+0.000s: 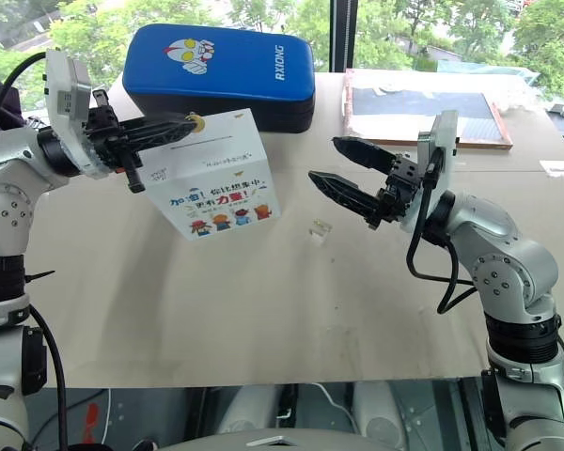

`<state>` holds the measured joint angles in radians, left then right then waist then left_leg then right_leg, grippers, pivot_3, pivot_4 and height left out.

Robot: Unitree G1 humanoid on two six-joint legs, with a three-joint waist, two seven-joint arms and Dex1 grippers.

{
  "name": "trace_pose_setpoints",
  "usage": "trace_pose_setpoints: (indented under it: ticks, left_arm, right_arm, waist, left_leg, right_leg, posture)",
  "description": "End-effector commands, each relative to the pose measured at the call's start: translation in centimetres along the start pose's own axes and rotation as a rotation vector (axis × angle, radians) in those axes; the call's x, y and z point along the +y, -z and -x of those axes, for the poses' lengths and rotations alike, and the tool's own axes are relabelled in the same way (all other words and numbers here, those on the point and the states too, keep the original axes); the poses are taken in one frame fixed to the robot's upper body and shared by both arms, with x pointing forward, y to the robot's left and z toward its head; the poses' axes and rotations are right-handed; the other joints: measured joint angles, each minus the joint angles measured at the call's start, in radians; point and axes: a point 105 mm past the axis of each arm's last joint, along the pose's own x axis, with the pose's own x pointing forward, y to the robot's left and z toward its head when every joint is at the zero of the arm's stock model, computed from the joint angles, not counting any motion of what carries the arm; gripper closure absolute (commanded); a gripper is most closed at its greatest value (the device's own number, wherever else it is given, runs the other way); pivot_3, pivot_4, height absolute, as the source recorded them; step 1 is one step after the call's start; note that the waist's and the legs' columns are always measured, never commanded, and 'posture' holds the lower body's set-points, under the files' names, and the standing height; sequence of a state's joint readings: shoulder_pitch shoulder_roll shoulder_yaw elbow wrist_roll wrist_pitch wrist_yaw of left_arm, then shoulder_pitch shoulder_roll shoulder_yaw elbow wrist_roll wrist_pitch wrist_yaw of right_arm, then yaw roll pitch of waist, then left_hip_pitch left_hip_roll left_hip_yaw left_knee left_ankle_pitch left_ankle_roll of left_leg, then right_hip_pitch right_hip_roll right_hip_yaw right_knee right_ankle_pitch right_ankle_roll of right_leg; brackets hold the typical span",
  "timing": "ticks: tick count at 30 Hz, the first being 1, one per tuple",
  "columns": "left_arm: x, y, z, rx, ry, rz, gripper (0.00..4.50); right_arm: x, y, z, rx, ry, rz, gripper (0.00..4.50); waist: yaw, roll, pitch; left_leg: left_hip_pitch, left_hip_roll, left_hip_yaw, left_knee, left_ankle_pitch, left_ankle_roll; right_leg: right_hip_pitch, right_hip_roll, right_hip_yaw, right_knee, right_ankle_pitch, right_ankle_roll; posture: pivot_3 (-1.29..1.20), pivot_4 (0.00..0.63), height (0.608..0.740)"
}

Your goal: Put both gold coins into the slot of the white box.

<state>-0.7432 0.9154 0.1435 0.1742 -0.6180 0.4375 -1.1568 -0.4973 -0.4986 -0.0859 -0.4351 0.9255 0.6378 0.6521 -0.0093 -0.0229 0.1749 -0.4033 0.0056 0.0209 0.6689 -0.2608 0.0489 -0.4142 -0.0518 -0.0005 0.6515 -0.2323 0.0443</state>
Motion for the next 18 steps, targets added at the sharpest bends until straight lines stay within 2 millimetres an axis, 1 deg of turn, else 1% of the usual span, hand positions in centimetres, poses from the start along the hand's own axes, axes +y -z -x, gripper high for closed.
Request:
trace_pose_setpoints:
  ticks: [1, 2, 6, 9, 12, 14, 16, 18]
  left_arm:
    - [2.4, -1.0, 1.4, -0.042, -0.046, -0.032, 4.50]
    - [2.7, -0.9, 1.5, -0.043, -0.047, -0.027, 4.50]
    - [3.5, 0.9, 1.1, 0.014, 0.008, 0.035, 4.50]
    - [3.8, 2.0, 0.8, 0.070, 0.057, 0.039, 4.50]
    - [4.0, 2.6, 0.6, 0.108, 0.087, 0.042, 4.50]
    - [4.3, 3.5, 0.5, 0.172, 0.088, 0.024, 4.50]
    - [4.3, 4.9, 0.7, 0.283, 0.105, -0.035, 4.50]
    - [4.4, 5.5, 0.5, 0.331, 0.113, -0.068, 4.50]
  right_arm:
    - [0.9, -1.3, -0.1, -0.021, -0.027, 0.055, 0.76]
    - [0.9, -1.2, -0.1, -0.018, -0.026, 0.057, 0.76]
    - [0.9, -0.7, -0.2, 0.001, -0.023, 0.059, 0.76]
    - [0.9, -0.6, -0.2, 0.009, -0.028, 0.061, 0.76]
    - [0.8, -0.5, -0.1, 0.019, -0.027, 0.071, 0.76]
    - [0.8, -0.4, -0.1, 0.020, -0.023, 0.073, 0.76]
    - [0.9, -0.4, 0.0, 0.021, -0.020, 0.075, 0.76]
    - [0.9, -0.4, 0.0, 0.021, -0.016, 0.076, 0.76]
  waist:
    - [0.002, 0.000, 0.000]
    - [0.002, 0.000, 0.000]
    - [0.002, 0.000, 0.000]
    - [0.001, 0.000, 0.000]
    - [-0.002, 0.000, 0.000]
    - [-0.002, -0.001, 0.000]
    - [-0.003, -0.001, 0.000]
    - [-0.002, -0.001, 0.000]
  left_leg:
    - [-0.001, 0.000, -0.001, 0.000, 0.000, 0.000]
    - [-0.003, 0.000, -0.001, 0.001, 0.000, 0.000]
    - [-0.011, 0.000, -0.002, 0.003, 0.000, 0.000]
    - [-0.013, -0.001, -0.003, 0.004, 0.000, 0.000]
    - [-0.013, -0.001, -0.003, 0.004, 0.000, 0.000]
    - [-0.013, -0.001, -0.003, 0.004, 0.000, 0.000]
    - [-0.013, -0.001, -0.002, 0.004, 0.000, 0.000]
    - [-0.012, -0.001, -0.002, 0.004, 0.000, 0.000]
  right_leg:
    - [0.000, 0.000, -0.001, 0.000, 0.000, 0.000]
    - [-0.001, 0.000, -0.002, 0.000, 0.000, 0.000]
    - [-0.009, 0.000, -0.003, 0.001, 0.000, 0.000]
    - [-0.010, 0.000, -0.004, 0.002, 0.000, 0.000]
    - [-0.010, 0.000, -0.003, 0.002, 0.000, 0.000]
    - [-0.011, 0.000, -0.003, 0.002, 0.000, 0.000]
    - [-0.011, 0.000, -0.003, 0.003, 0.000, 0.001]
    - [-0.011, 0.000, -0.003, 0.005, 0.000, 0.001]
  posture:
    - [0.00, 0.150, 0.740]
    - [0.00, 0.150, 0.740]
    - [0.00, 0.150, 0.740]
    - [0.00, 0.150, 0.740]
    - [0.00, 0.150, 0.740]
    - [0.00, 0.150, 0.740]
    - [0.00, 0.150, 0.740]
    - [0.00, 0.150, 0.740]
